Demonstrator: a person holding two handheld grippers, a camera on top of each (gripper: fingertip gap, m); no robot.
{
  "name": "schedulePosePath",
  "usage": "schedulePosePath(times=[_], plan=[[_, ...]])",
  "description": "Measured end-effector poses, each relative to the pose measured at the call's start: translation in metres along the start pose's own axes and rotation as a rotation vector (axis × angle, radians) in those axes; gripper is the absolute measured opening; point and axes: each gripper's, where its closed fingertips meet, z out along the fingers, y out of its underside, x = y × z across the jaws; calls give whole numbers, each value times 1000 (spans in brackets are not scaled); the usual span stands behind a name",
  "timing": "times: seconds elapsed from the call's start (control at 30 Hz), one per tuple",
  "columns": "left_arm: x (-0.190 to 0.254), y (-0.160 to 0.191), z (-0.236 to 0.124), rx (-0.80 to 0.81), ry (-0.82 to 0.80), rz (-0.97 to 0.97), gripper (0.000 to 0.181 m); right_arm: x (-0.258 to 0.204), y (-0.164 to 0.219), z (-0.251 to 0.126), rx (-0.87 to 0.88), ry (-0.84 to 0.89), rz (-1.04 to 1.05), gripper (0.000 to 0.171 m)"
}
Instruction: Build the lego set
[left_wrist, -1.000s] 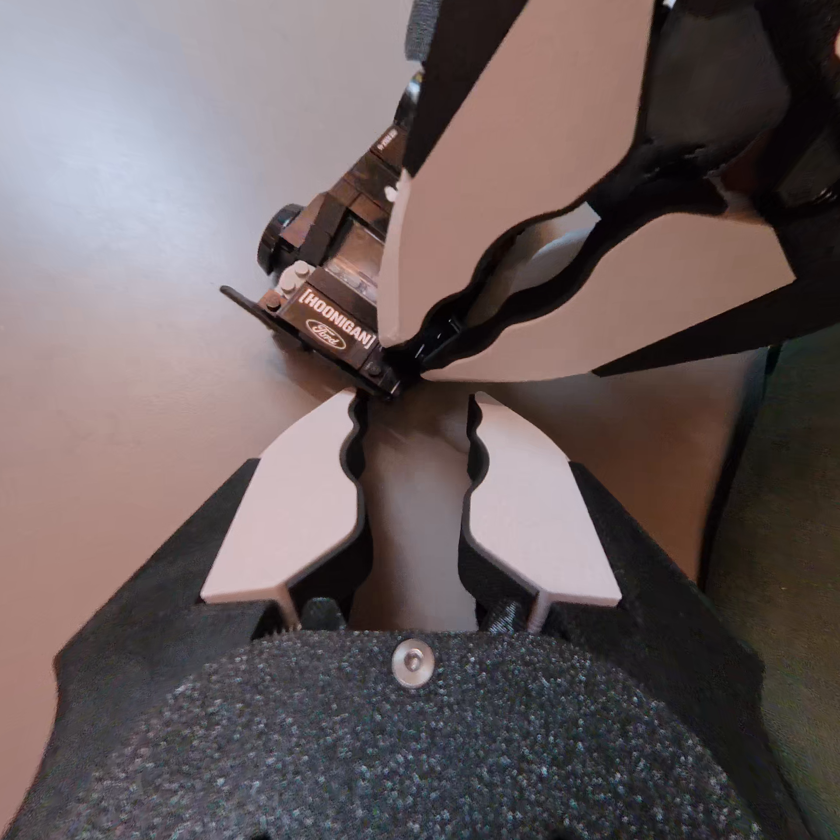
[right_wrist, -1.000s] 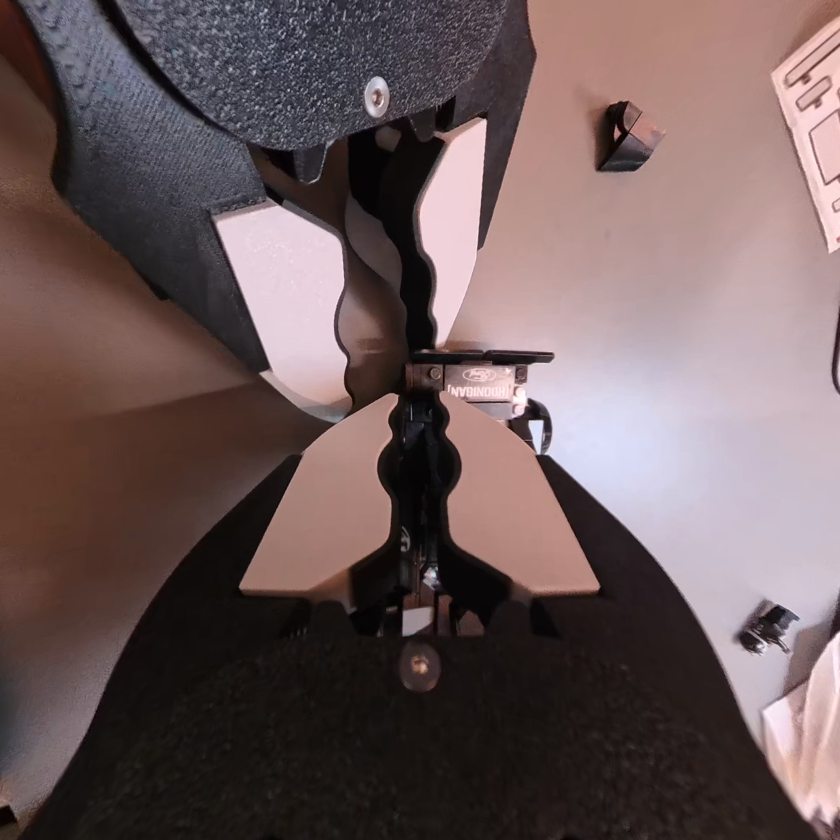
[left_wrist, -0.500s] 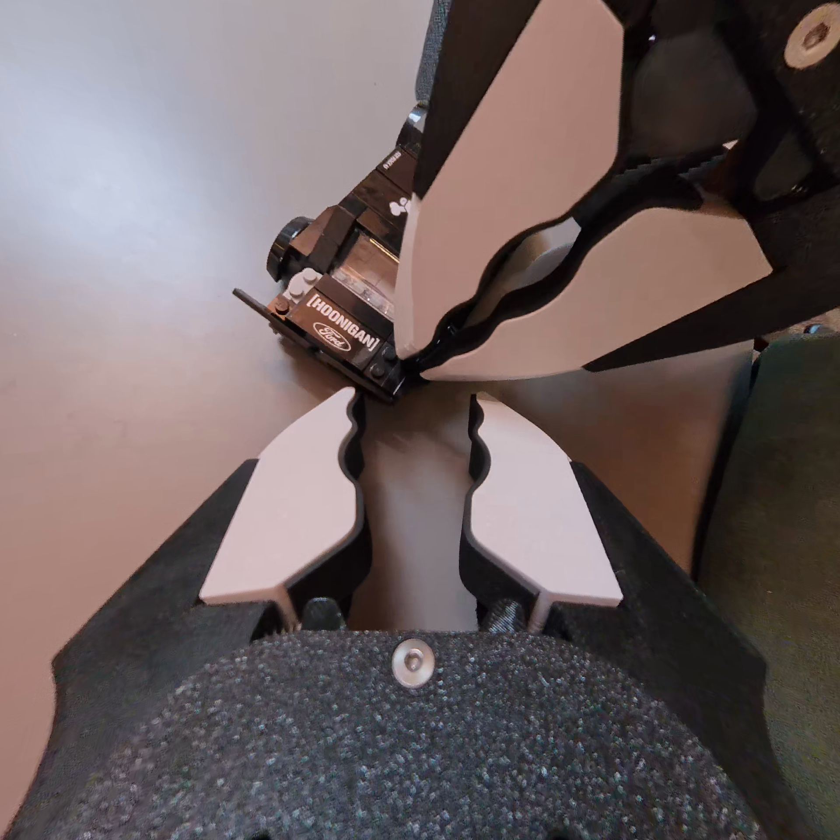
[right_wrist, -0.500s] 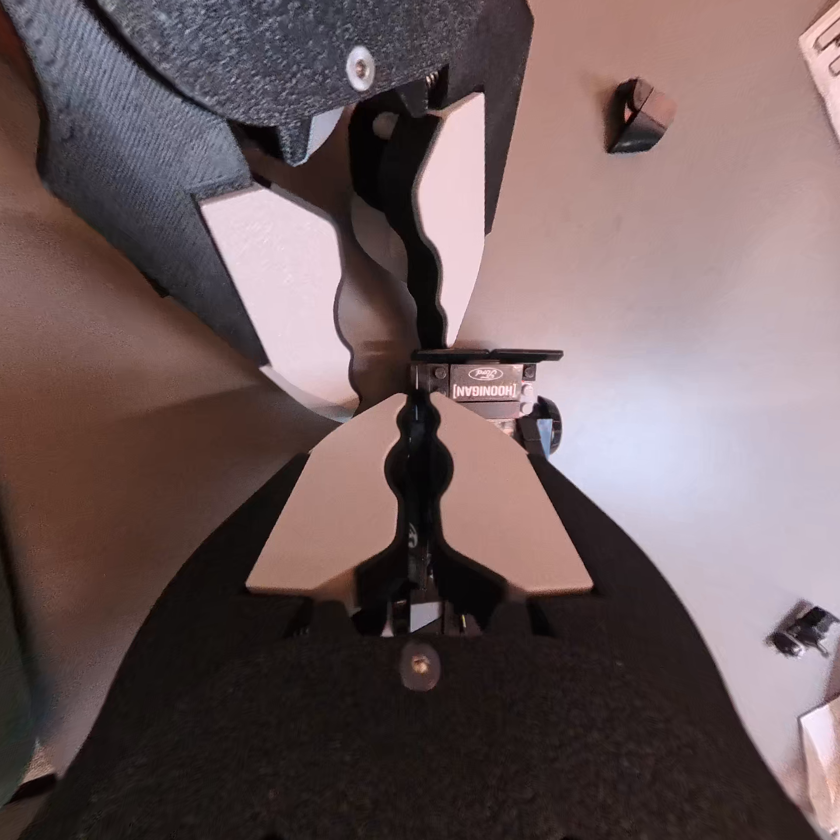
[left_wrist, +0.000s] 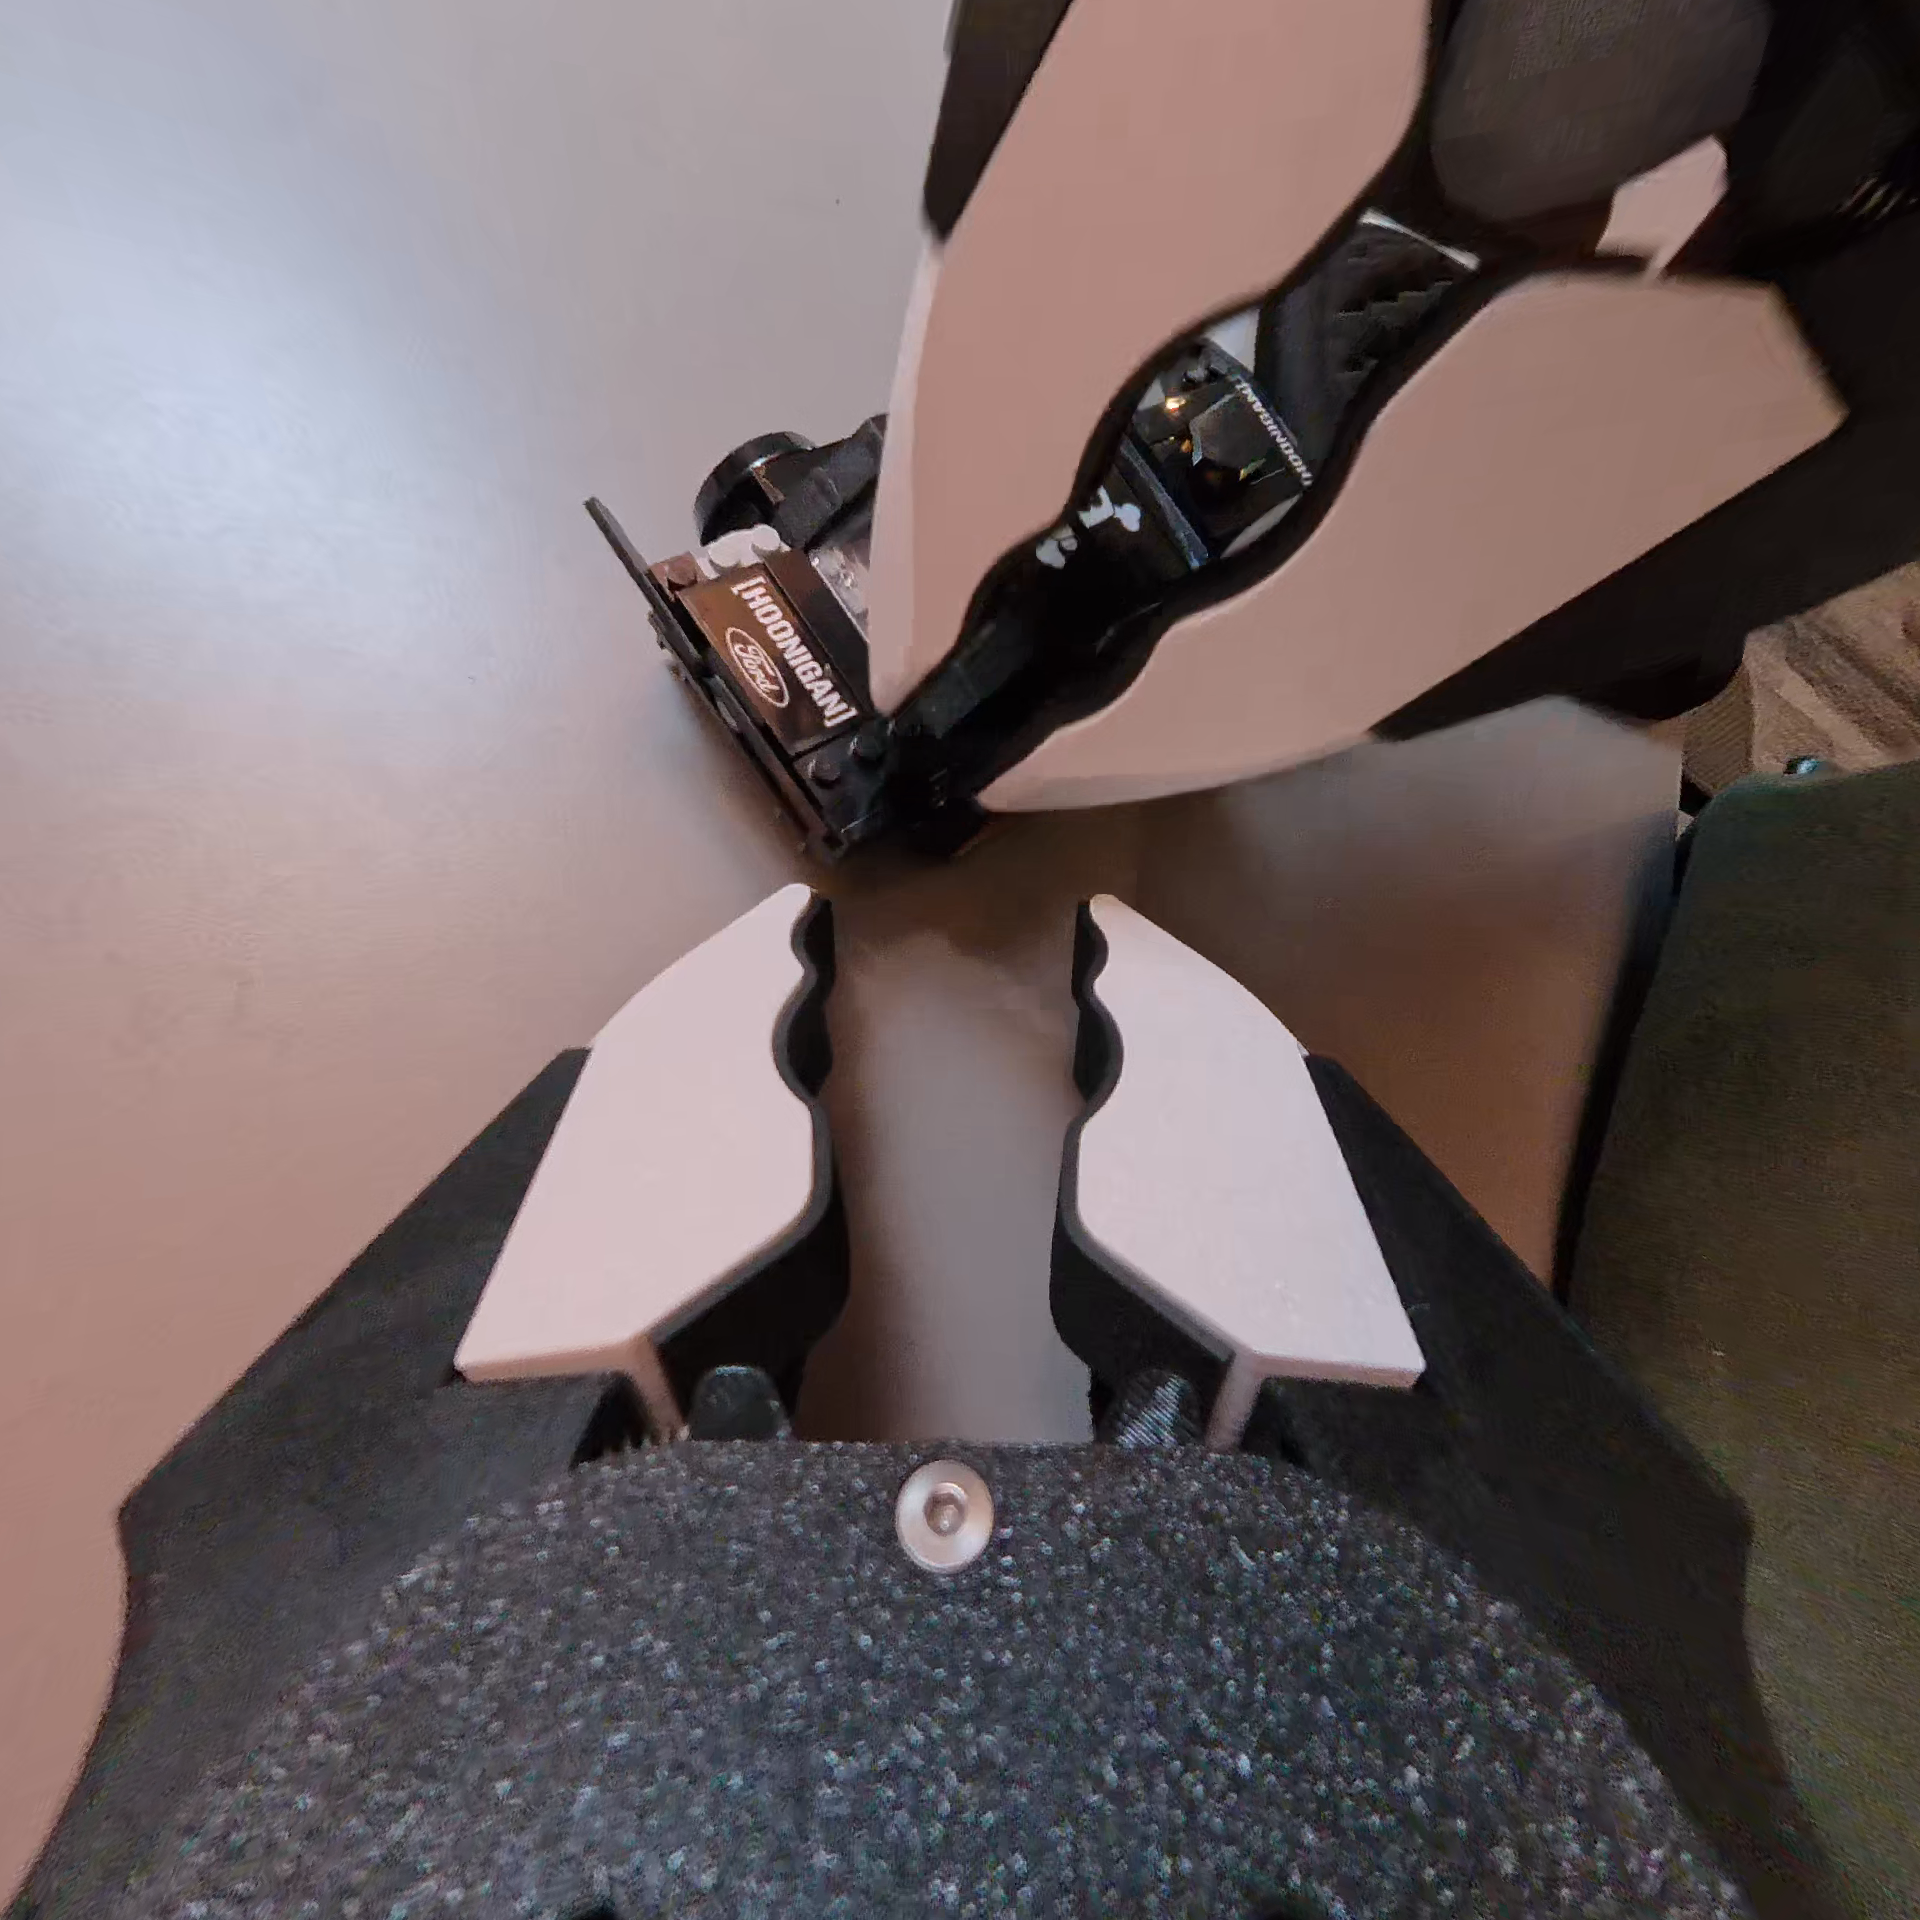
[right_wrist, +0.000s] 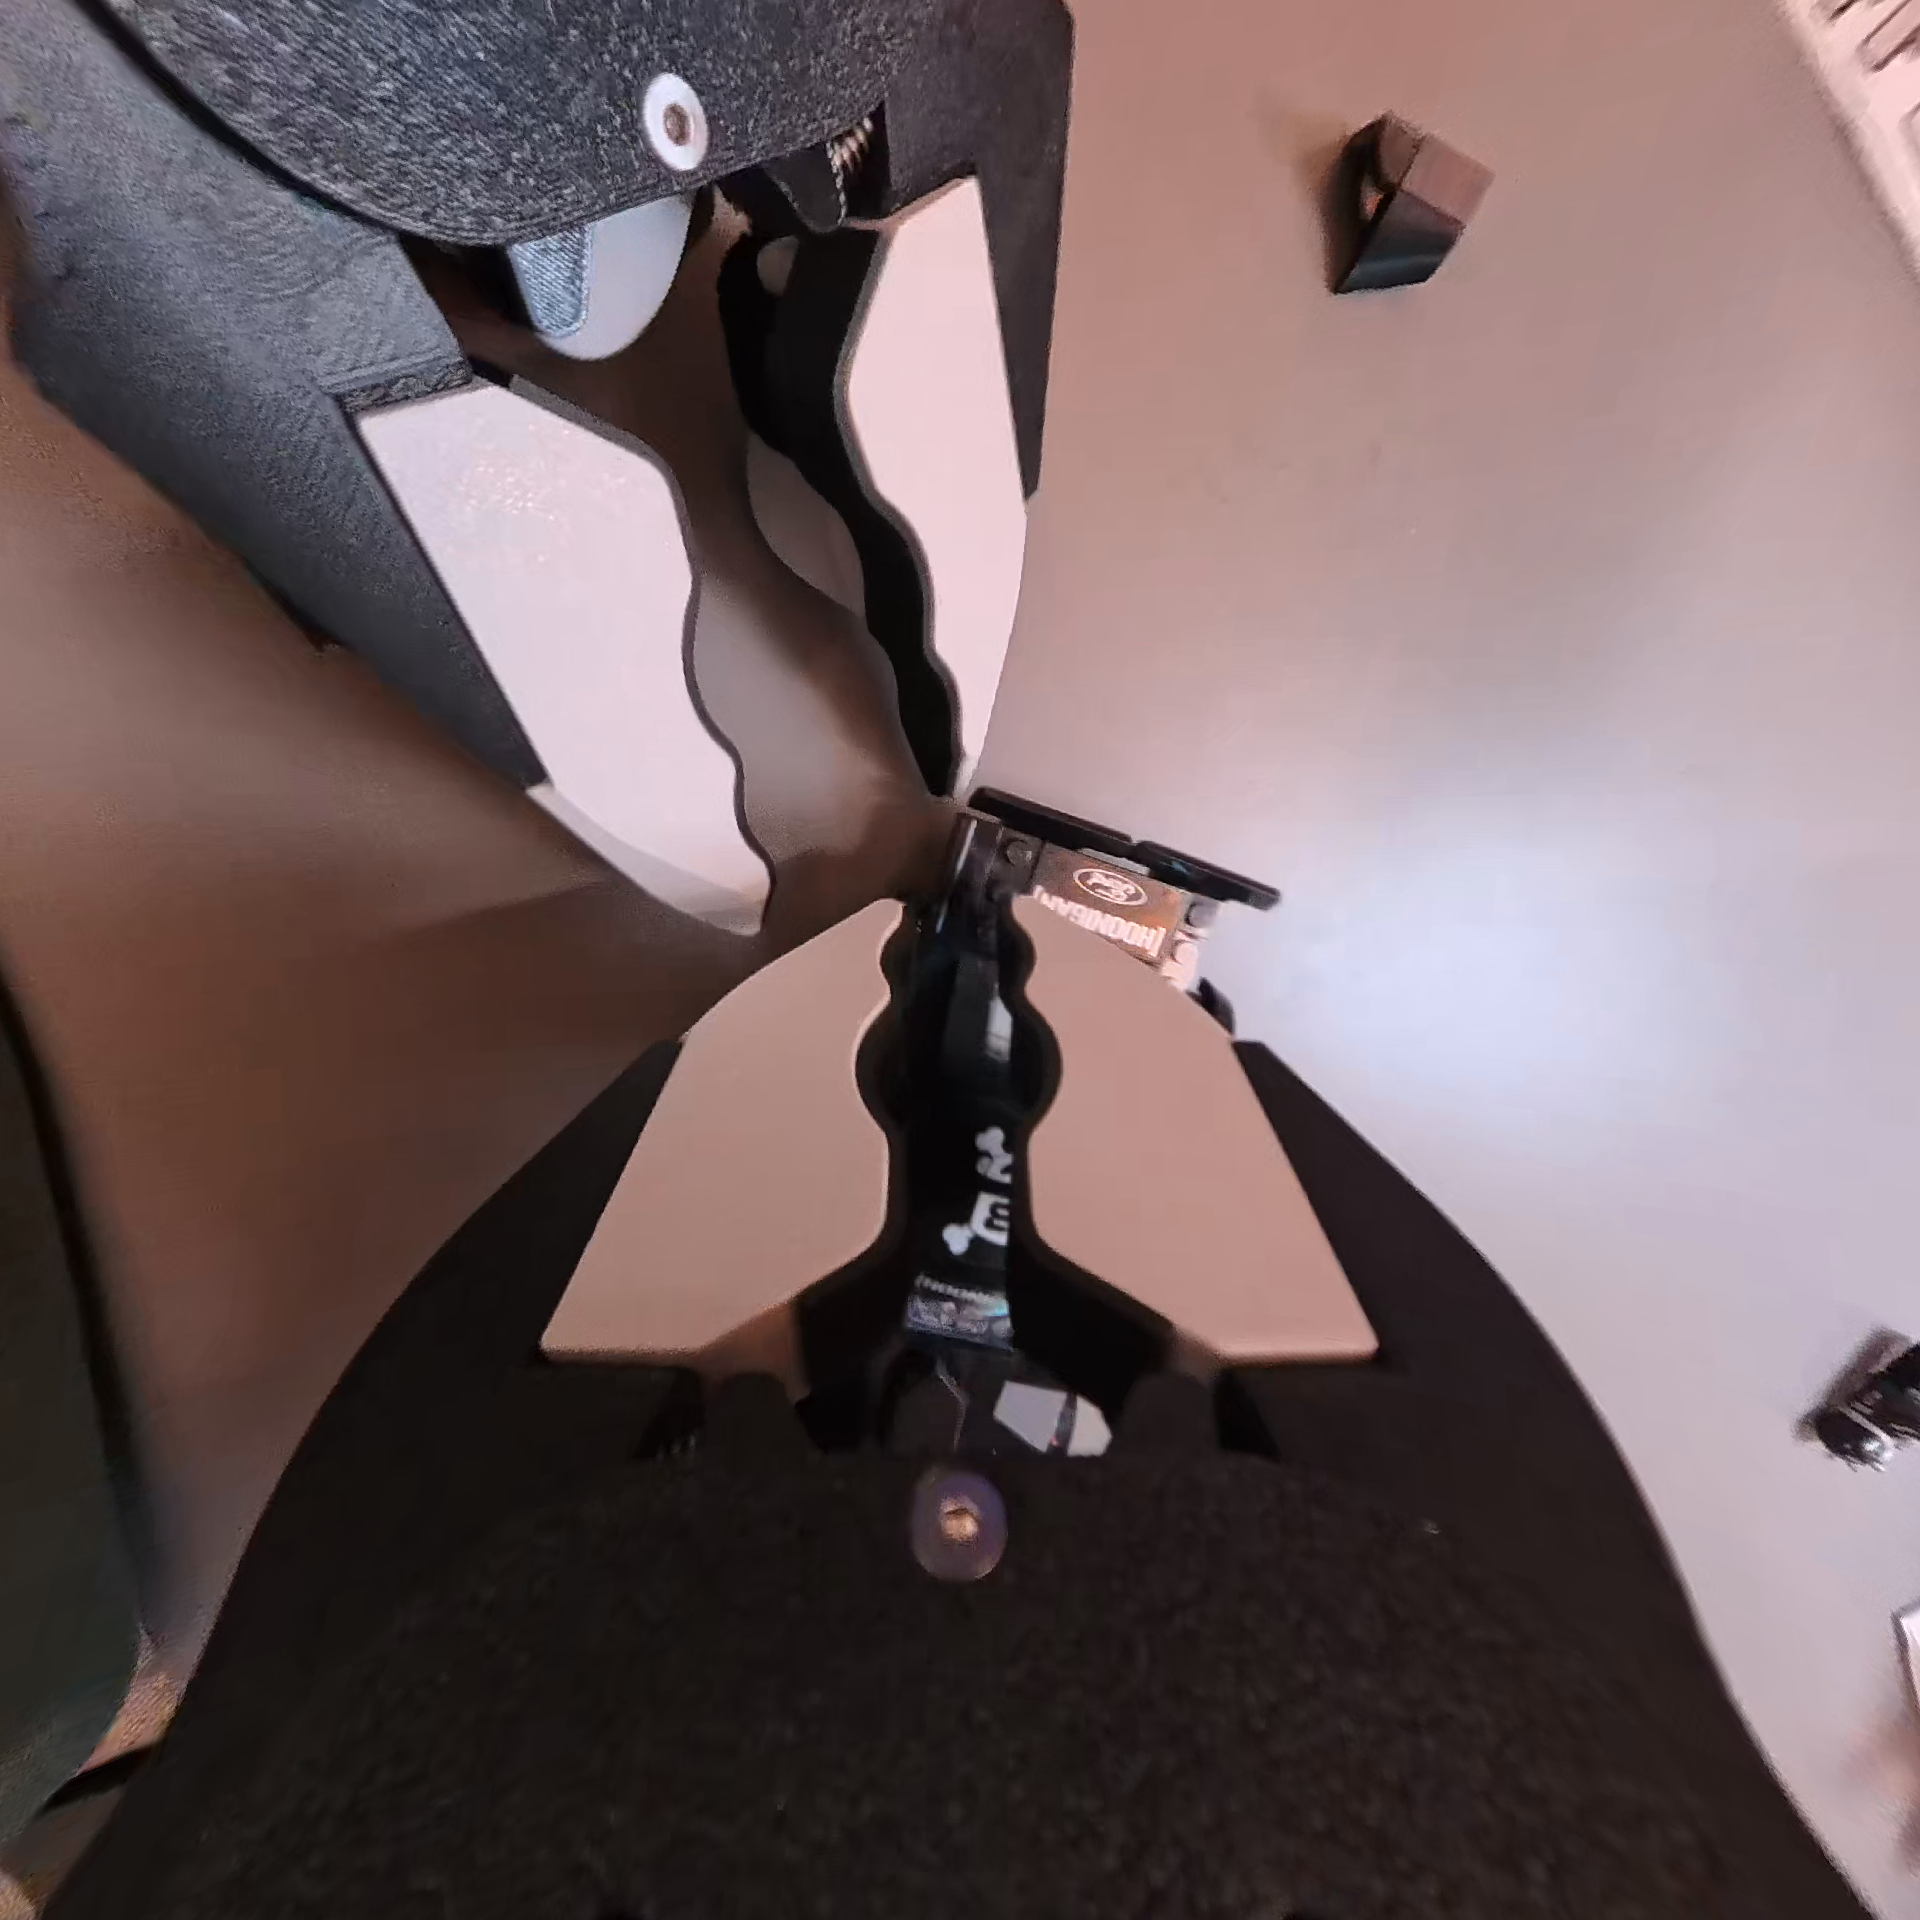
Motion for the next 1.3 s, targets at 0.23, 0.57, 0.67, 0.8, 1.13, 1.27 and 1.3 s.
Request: schedulePosePath(times=[0.23,0.57,0.67,0.8,1.13,1.27,1.3], plan=[[-3,2,-5,-3,-16,19,46,20,25,-26,83,40,138,40],[-18,-5,-24,81,-75,9,44,5,73,-15,-7,70,200,69],[-35,-5,-37,114,-159,-7,43,4,71,-13,0,26,184,66],[-55,-2,-54,133,-263,-6,43,4,64,-14,8,-50,223,63],[-69,1,-61,122,-358,19,44,9,50,-6,-65,-92,26,58],[-71,2,-60,123,-362,9,44,9,45,-5,-73,-207,-253,56],[-72,2,-60,121,-362,5,44,9,43,-6,-78,-233,-323,55]])
